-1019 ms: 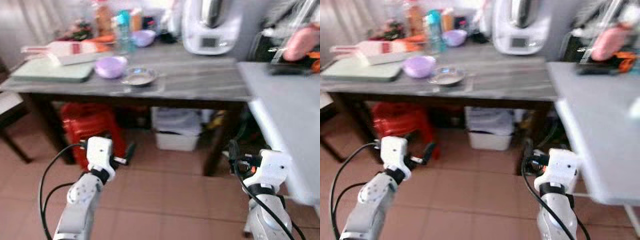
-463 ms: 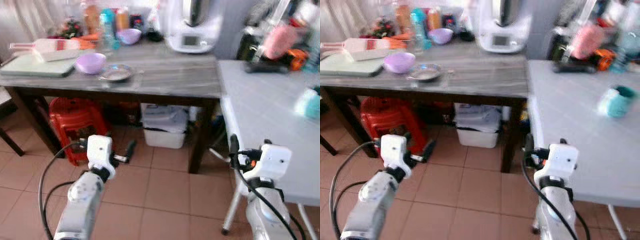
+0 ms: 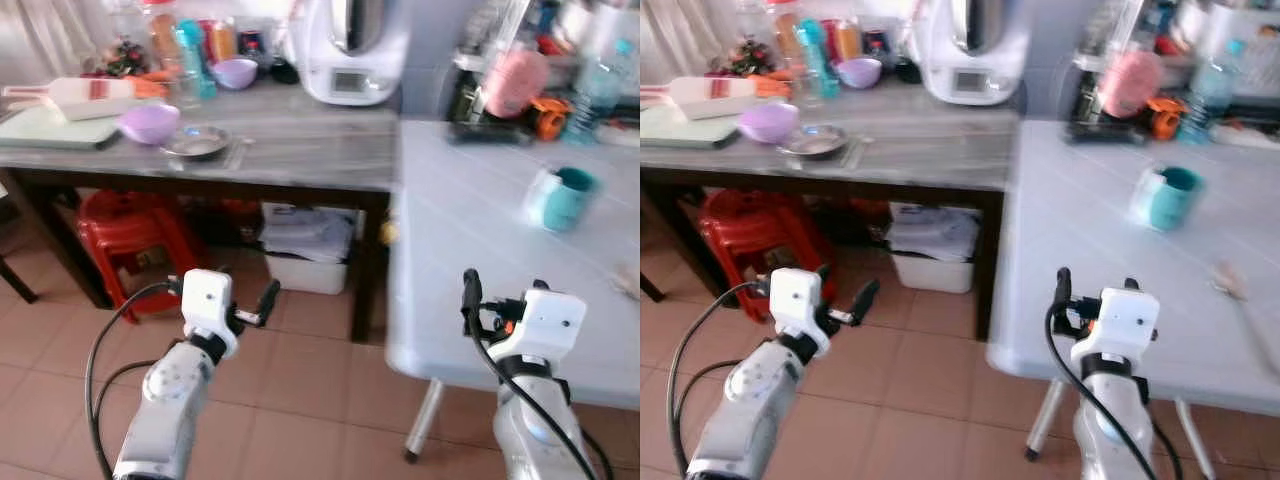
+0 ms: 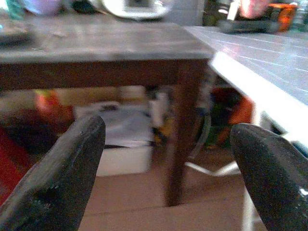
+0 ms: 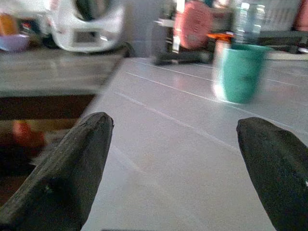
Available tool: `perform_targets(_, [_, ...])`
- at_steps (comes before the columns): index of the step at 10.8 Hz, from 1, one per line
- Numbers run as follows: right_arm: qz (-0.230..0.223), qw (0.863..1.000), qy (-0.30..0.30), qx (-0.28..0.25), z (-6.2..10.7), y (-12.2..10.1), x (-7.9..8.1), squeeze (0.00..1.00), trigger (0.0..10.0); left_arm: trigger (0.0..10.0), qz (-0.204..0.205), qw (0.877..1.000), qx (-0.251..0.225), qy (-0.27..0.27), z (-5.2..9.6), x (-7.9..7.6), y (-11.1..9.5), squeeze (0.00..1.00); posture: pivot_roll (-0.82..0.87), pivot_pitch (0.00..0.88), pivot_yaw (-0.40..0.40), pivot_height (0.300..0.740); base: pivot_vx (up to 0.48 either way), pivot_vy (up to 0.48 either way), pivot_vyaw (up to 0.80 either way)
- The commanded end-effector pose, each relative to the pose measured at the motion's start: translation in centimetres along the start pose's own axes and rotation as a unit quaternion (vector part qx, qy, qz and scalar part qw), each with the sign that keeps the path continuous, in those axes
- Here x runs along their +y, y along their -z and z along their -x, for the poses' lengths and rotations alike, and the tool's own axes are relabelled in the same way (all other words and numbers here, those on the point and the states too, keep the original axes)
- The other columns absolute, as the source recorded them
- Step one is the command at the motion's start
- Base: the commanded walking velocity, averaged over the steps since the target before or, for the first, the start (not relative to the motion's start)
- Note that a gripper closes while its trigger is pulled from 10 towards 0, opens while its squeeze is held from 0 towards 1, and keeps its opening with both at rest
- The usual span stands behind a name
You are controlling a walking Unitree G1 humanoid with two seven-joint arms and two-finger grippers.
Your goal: Setting the table
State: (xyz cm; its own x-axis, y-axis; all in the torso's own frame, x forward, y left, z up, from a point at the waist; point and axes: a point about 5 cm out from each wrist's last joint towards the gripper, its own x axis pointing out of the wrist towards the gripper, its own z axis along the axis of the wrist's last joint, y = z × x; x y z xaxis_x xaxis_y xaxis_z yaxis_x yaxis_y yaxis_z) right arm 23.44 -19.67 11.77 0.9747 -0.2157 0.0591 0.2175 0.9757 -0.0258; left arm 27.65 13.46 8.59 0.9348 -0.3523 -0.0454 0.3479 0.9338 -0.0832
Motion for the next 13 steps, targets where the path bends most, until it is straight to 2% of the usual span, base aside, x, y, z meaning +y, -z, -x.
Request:
perform_targets(1, [-0.003, 1.0, -0.001, -0.012, -0.3, -0.5, 0.1, 0.0, 10.0, 10.0, -0.011, 1.0, -0.001, 0.003, 0.0, 0.3, -0.3, 0.0, -0.01, 0.0, 0.035, 0.74, 0.0, -0.36, 0.0])
perform_targets(11, [-0.007, 1.0, -0.012, 0.0, -0.4, -0.1, 0.8, 0.0, 10.0, 10.0, -0.012, 1.0, 0.005, 0.007, -0.1, 0.3, -0.3, 0.0, 0.0, 0.017, 0.037, 0.74, 0.0, -0.358, 0.0])
perform_targets(13, [-0.006, 1.0, -0.02, -0.002, -0.6, -0.3, 1.2, 0.0, 10.0, 10.0, -0.005, 1.0, 0.004, 0.01, -0.1, 0.2, -0.2, 0.0, 0.0, 0.017, 0.037, 0.74, 0.0, 0.0, 0.0])
